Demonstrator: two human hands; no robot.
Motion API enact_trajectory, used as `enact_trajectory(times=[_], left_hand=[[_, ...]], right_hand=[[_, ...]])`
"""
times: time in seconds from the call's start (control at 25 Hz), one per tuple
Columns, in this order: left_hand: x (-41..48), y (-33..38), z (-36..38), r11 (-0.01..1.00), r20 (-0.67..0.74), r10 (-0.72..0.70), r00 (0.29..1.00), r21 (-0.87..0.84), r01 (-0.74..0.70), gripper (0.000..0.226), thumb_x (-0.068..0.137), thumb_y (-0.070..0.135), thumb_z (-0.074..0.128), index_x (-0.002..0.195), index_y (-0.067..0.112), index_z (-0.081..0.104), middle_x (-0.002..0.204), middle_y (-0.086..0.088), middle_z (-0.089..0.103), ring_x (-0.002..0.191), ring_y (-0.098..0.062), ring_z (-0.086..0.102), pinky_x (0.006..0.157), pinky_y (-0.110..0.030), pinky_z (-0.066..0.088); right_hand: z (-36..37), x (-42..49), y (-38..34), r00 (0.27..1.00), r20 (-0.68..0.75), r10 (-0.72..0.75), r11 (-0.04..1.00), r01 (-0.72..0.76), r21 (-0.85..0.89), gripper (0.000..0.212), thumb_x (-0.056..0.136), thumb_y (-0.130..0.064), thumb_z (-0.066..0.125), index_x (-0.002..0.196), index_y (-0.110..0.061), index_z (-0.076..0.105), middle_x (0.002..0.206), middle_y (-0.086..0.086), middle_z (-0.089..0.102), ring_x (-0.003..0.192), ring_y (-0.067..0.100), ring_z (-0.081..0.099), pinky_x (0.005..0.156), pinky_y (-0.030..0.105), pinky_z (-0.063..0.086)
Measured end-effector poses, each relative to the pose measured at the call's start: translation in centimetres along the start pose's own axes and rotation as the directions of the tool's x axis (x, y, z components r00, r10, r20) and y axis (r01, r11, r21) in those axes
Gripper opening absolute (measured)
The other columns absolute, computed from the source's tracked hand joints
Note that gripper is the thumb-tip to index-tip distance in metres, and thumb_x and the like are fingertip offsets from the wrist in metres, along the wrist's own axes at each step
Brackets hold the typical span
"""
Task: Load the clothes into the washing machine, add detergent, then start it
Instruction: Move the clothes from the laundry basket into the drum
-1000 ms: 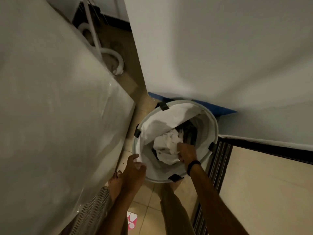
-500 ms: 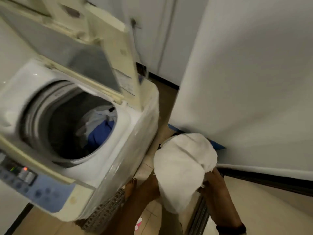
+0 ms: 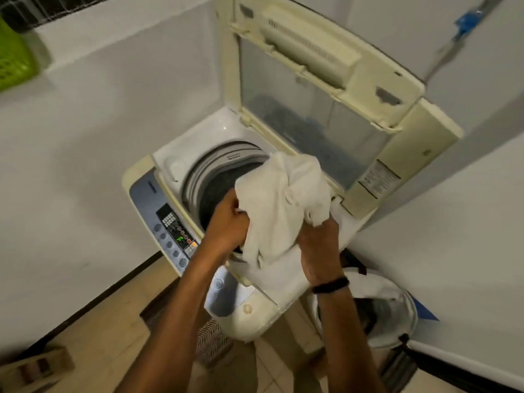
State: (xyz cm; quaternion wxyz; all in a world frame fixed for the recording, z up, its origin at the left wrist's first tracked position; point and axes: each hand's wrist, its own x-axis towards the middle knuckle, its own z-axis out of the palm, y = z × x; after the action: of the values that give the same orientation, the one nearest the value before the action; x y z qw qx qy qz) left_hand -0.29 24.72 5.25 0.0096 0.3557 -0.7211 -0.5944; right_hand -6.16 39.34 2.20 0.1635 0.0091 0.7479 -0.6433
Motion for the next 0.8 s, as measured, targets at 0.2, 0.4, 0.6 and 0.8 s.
enact_trajectory(times=[0.2,0.4,0.6,0.8], left_hand=[[3.8,-4.2,-3.4,0.946,-0.114,-0.087,0.990,0.301,0.118,0.046,0.093,0.022,0.059,0.137,0.012,0.048,0.121,-0.006,0.063,0.113,-0.026,0.060,0.093,-0.033,0.046],[2.1,-6.4,0.7,0.984,-0.073,-0.036,0.997,0.169,0.048,0.022,0.092,0.018,0.060,0.113,0.023,0.064,0.095,-0.001,0.069,0.084,-0.015,0.066,0.080,-0.034,0.055],[-2.1,-5.2,10.9,0.985,0.117,0.065,0.991,0.151,-0.082,0.016,0.092,0.015,0.063,0.101,0.025,0.070,0.090,0.013,0.071,0.086,-0.003,0.066,0.084,-0.026,0.054],[-4.8,-10.1,23.8,0.940,0.449,0.006,0.893,0.301,-0.158,0.012,0.095,0.025,0.061,0.104,0.030,0.068,0.097,0.019,0.069,0.087,0.006,0.062,0.068,-0.002,0.046]], right_hand=[[4.8,3.3,2.7,0.982,0.053,0.182,0.927,-0.154,-0.342,0.058,0.087,-0.019,0.066,0.140,-0.006,0.045,0.133,0.009,0.059,0.125,0.027,0.054,0.098,0.029,0.043],[1.6,0.8,5.7,0.976,-0.169,0.134,0.947,-0.176,-0.268,0.016,0.092,-0.027,0.054,0.084,-0.024,0.068,0.086,0.000,0.073,0.082,0.018,0.069,0.078,0.033,0.057],[-6.0,-2.9,10.4,0.845,-0.471,0.255,0.965,-0.254,0.066,0.012,0.090,-0.015,0.062,0.084,-0.022,0.071,0.078,-0.001,0.074,0.069,0.015,0.071,0.066,0.037,0.061],[-15.9,-4.2,23.6,0.714,-0.533,0.454,0.862,-0.504,0.058,0.018,0.090,-0.019,0.062,0.077,-0.031,0.066,0.076,-0.003,0.072,0.070,0.014,0.069,0.067,0.038,0.061]])
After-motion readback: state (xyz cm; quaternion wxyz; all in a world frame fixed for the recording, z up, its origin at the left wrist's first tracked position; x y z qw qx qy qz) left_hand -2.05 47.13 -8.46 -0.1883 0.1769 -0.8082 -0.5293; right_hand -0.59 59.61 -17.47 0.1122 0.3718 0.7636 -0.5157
